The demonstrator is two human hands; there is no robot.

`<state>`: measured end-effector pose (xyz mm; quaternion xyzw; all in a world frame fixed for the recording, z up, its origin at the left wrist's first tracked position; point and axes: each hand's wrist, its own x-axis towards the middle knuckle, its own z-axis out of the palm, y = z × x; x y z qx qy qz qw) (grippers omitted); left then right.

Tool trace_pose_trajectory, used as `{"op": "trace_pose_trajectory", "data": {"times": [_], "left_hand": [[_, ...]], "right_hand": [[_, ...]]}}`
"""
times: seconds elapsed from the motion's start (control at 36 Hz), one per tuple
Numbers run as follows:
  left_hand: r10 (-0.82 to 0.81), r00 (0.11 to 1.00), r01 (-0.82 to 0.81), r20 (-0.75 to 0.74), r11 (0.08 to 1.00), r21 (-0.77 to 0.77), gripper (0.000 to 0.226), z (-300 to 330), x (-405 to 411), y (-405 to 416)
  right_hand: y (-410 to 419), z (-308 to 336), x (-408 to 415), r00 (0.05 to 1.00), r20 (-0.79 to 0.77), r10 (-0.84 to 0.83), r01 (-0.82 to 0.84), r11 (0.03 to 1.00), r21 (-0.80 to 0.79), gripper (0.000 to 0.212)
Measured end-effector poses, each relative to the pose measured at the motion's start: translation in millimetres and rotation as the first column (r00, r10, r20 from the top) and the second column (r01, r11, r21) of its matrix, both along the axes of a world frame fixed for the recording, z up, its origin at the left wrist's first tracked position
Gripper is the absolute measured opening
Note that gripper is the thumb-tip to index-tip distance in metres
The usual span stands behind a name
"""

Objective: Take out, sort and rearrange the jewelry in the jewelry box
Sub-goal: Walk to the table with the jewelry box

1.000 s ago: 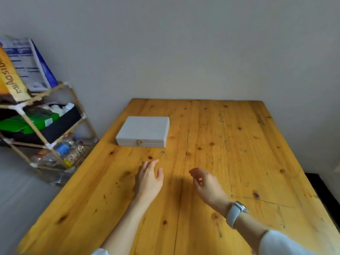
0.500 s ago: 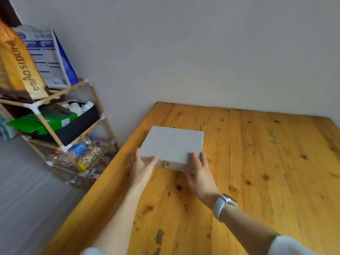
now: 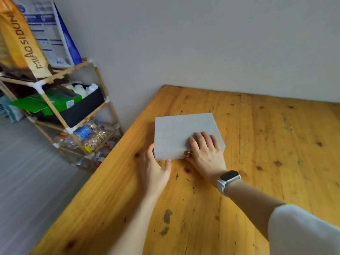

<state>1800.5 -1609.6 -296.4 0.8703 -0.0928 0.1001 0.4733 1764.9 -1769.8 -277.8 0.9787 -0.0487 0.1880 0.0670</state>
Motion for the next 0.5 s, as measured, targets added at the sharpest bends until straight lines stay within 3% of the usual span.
{"op": "trace_pose_trajectory", "data": {"times": [0.08, 0.25, 0.42, 0.5], "left_hand": [[0.003, 1.0, -0.003, -0.028, 1.0, -0.005, 0.065, 3, -1, 0], [-0.025, 0.995, 0.021, -0.093, 0.999, -0.044, 0.064, 5, -5, 1], [-0.028, 0.987, 0.018, -0.161, 0.998, -0.062, 0.066, 6, -3, 2], [-0.046, 0.981, 0.029, -0.189, 0.996, -0.088, 0.063, 7, -5, 3]], "right_hand": [[-5, 0, 3, 1.0, 0.004, 0.026, -0.025, 0.997, -0.068, 0.047], [-16, 5, -3, 0.991, -0.002, 0.131, -0.13, 0.986, -0.107, 0.057], [-16, 18, -5, 0.988, 0.119, 0.093, -0.117, 0.971, 0.208, 0.041], [-16, 9, -14, 0.977, 0.167, -0.134, 0.038, 0.877, 0.479, 0.04]]}}
